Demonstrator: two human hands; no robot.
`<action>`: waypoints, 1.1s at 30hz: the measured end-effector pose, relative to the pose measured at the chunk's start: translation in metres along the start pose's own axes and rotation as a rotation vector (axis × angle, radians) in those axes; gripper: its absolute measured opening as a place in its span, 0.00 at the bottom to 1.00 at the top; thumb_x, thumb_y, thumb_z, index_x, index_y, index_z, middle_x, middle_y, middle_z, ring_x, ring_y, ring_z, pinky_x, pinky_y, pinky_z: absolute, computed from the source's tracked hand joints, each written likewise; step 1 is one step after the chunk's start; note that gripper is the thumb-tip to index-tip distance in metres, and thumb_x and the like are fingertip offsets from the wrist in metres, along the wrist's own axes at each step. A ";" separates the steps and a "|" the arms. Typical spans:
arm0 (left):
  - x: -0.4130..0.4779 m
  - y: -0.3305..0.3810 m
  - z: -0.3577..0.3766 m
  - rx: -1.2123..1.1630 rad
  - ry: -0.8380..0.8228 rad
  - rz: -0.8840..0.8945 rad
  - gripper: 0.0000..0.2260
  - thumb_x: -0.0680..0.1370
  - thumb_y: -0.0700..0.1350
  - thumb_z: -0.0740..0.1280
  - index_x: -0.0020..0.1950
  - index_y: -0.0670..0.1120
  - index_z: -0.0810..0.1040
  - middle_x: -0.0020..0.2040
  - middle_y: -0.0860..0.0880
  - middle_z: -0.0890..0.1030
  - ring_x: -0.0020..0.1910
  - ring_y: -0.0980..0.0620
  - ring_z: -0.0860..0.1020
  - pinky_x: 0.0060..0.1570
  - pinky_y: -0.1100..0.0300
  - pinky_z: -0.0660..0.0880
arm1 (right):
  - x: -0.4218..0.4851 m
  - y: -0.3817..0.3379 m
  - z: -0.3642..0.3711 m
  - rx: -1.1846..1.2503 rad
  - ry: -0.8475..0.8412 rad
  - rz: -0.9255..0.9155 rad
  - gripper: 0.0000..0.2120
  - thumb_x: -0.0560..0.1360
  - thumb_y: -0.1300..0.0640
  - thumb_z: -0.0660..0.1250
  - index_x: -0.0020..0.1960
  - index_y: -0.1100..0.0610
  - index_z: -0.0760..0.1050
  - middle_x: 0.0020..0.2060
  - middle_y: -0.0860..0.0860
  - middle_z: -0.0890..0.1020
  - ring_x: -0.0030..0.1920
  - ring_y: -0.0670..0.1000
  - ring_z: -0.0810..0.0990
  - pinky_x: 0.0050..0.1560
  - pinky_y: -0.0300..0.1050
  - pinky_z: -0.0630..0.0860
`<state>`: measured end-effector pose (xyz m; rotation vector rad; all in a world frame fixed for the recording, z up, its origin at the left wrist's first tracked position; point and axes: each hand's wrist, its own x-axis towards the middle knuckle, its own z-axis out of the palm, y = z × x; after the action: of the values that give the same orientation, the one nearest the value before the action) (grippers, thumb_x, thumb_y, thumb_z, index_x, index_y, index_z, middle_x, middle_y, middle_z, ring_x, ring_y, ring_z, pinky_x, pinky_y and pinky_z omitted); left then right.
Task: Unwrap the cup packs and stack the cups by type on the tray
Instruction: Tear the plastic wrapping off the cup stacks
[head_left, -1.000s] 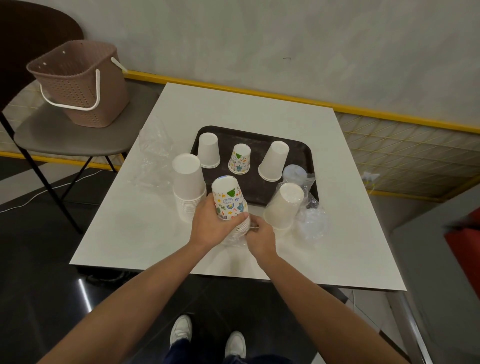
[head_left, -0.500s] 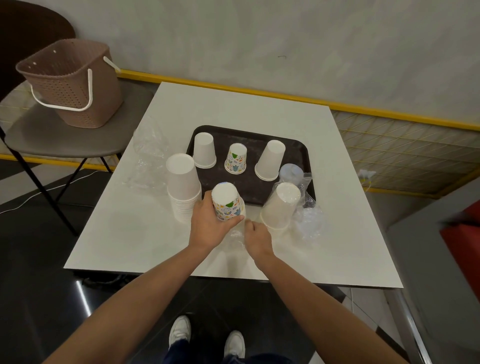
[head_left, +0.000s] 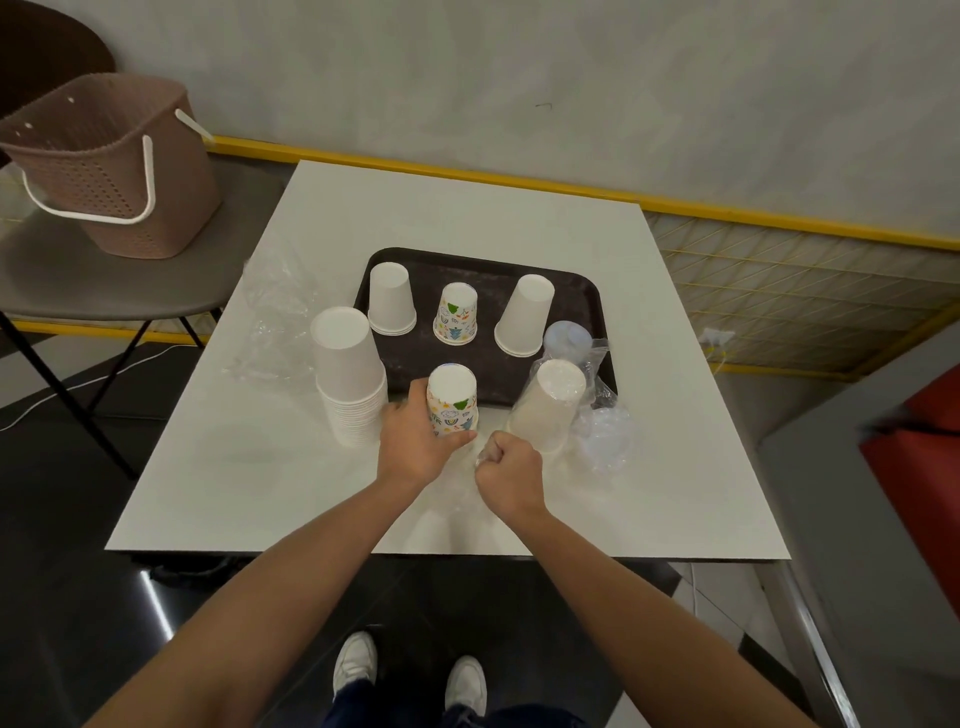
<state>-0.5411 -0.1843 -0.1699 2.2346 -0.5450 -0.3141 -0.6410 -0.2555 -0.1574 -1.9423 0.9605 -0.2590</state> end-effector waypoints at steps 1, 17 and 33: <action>0.001 0.000 0.000 0.005 -0.009 0.004 0.34 0.66 0.51 0.77 0.66 0.45 0.66 0.61 0.45 0.76 0.61 0.44 0.70 0.54 0.54 0.71 | -0.001 -0.001 -0.001 -0.001 0.028 -0.028 0.19 0.68 0.73 0.60 0.28 0.55 0.59 0.27 0.50 0.65 0.31 0.49 0.65 0.30 0.40 0.61; -0.037 -0.011 -0.011 -0.165 0.070 0.053 0.27 0.73 0.50 0.71 0.69 0.46 0.66 0.66 0.50 0.73 0.63 0.52 0.72 0.58 0.62 0.68 | -0.007 -0.006 -0.002 0.145 -0.043 -0.115 0.14 0.73 0.66 0.64 0.35 0.54 0.62 0.31 0.46 0.67 0.32 0.43 0.67 0.33 0.28 0.66; -0.074 -0.054 -0.074 -0.146 -0.010 0.053 0.11 0.73 0.42 0.70 0.51 0.54 0.73 0.34 0.52 0.76 0.32 0.53 0.75 0.37 0.57 0.73 | -0.029 -0.034 0.049 0.354 -0.344 -0.055 0.09 0.78 0.59 0.59 0.46 0.63 0.76 0.39 0.52 0.76 0.40 0.45 0.73 0.43 0.37 0.69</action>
<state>-0.5616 -0.0692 -0.1590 2.0758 -0.5677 -0.3274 -0.6170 -0.1937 -0.1513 -1.6210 0.5908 -0.1106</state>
